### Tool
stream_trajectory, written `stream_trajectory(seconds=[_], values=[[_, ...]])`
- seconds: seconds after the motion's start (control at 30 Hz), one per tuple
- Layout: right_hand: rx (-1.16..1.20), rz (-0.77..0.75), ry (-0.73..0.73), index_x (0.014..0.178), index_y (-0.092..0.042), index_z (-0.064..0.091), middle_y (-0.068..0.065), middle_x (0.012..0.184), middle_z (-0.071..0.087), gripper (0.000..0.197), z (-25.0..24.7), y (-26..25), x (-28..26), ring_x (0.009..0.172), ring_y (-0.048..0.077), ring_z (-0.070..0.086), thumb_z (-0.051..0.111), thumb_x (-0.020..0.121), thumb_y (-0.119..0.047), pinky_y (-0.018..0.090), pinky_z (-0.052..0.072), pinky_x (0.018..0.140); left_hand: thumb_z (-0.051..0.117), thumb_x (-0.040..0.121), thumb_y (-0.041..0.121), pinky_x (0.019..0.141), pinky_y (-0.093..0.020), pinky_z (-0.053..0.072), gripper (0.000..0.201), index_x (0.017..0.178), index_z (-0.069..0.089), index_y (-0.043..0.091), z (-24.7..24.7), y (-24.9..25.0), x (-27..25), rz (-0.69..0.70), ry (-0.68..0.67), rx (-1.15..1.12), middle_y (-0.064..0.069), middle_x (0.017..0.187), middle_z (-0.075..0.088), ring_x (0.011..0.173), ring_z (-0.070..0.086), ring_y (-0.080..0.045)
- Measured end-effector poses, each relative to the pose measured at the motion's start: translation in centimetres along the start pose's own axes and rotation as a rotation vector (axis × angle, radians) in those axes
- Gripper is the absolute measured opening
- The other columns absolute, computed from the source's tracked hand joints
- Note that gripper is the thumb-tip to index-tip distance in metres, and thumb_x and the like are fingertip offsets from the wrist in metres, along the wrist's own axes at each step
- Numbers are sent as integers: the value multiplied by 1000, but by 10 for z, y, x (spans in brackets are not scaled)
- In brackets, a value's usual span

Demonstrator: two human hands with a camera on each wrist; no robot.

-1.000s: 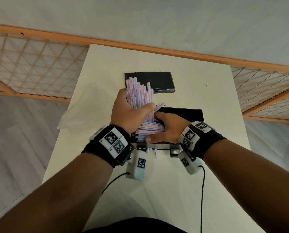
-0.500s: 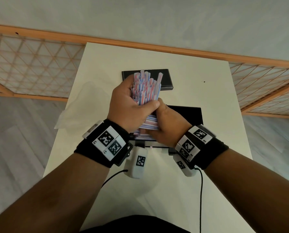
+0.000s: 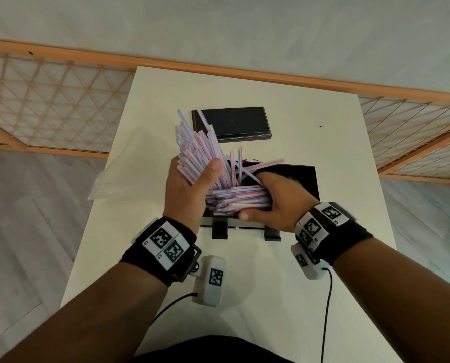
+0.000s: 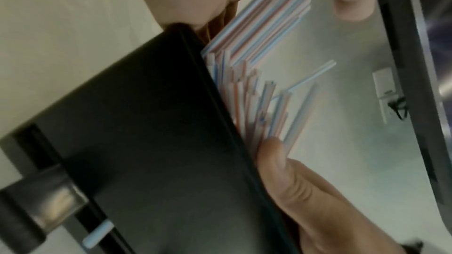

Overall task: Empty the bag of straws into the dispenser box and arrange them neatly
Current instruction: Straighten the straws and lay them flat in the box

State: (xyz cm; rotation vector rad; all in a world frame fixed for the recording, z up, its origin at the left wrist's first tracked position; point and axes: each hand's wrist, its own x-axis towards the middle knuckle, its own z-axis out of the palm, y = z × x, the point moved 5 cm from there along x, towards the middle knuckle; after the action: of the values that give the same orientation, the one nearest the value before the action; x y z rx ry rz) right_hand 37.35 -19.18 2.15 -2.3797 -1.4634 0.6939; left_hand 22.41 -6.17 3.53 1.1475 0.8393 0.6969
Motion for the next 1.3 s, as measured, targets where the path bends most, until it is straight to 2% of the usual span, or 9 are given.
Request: stream_trajectory(seconds=[0.23, 0.3, 0.43, 0.6, 0.73, 0.83, 0.97, 1.07, 1.3], values=[[20, -4, -13, 124, -35, 53, -10, 108, 67, 93, 0, -4, 12, 97, 16, 64, 48, 53, -95, 38, 53, 88, 81, 63, 60, 95, -42, 58, 91, 133, 48, 12, 10, -4, 0, 63, -9, 124, -3, 116, 70, 103, 71, -17], [31, 57, 34, 115, -35, 58, -10, 96, 68, 84, -8, 3, 12, 89, 16, 64, 59, 52, -90, 35, 53, 81, 80, 62, 61, 93, -33, 58, 93, 135, 47, 13, 9, -6, 1, 69, 9, 137, 2, 116, 69, 101, 71, -9], [145, 106, 71, 78, -33, 60, -11, 70, 60, 46, -16, 15, 6, 67, 7, 55, 74, 56, -71, 24, 42, 62, 80, 61, 64, 98, -36, 56, 92, 134, 45, 21, 11, -10, 1, 59, -20, 205, 8, 119, 68, 106, 69, -7], [251, 14, 88, 97, -30, 74, -10, 84, 71, 39, -17, 14, 1, 81, 9, 65, 73, 71, -60, 24, 49, 73, 73, 62, 69, 92, -26, 55, 84, 129, 46, 26, 11, -9, 1, 68, -18, 177, 15, 112, 67, 100, 69, 0], [320, 117, 196, 81, -31, 75, -16, 65, 67, 16, -29, 28, -3, 62, 1, 59, 79, 75, -45, 14, 45, 61, 60, 71, 69, 90, -17, 47, 53, 114, 46, 40, 8, -7, 1, 58, 13, 119, 25, 106, 66, 98, 64, 13], [307, 146, 230, 79, -34, 74, -14, 67, 69, 6, -33, 27, -6, 64, 2, 62, 77, 80, -38, 16, 46, 62, 54, 76, 70, 94, -15, 41, 56, 119, 48, 36, 5, -6, 5, 66, 55, 82, 32, 106, 65, 101, 59, 19], [274, 147, 159, 96, -26, 72, -13, 83, 70, 18, -29, 17, 1, 77, 4, 65, 79, 80, -28, 17, 50, 77, 53, 86, 59, 85, -4, 40, 48, 122, 47, 27, 10, -3, 5, 71, 65, 96, 24, 108, 61, 93, 58, 23], [225, 132, 111, 113, -24, 69, -11, 88, 70, 31, -25, 8, 6, 84, 8, 65, 75, 84, -17, 23, 50, 87, 55, 86, 56, 87, -10, 42, 38, 113, 48, 31, 14, -2, 5, 57, 81, 97, 21, 107, 63, 91, 60, 20], [307, 0, 252, 96, -36, 69, -11, 87, 70, 27, -53, -6, -5, 82, 14, 66, 67, 87, -10, 28, 51, 78, 58, 75, 69, 92, -23, 51, 74, 125, 47, 16, 12, 0, 0, 65, 96, 96, 13, 110, 65, 95, 66, 6]])
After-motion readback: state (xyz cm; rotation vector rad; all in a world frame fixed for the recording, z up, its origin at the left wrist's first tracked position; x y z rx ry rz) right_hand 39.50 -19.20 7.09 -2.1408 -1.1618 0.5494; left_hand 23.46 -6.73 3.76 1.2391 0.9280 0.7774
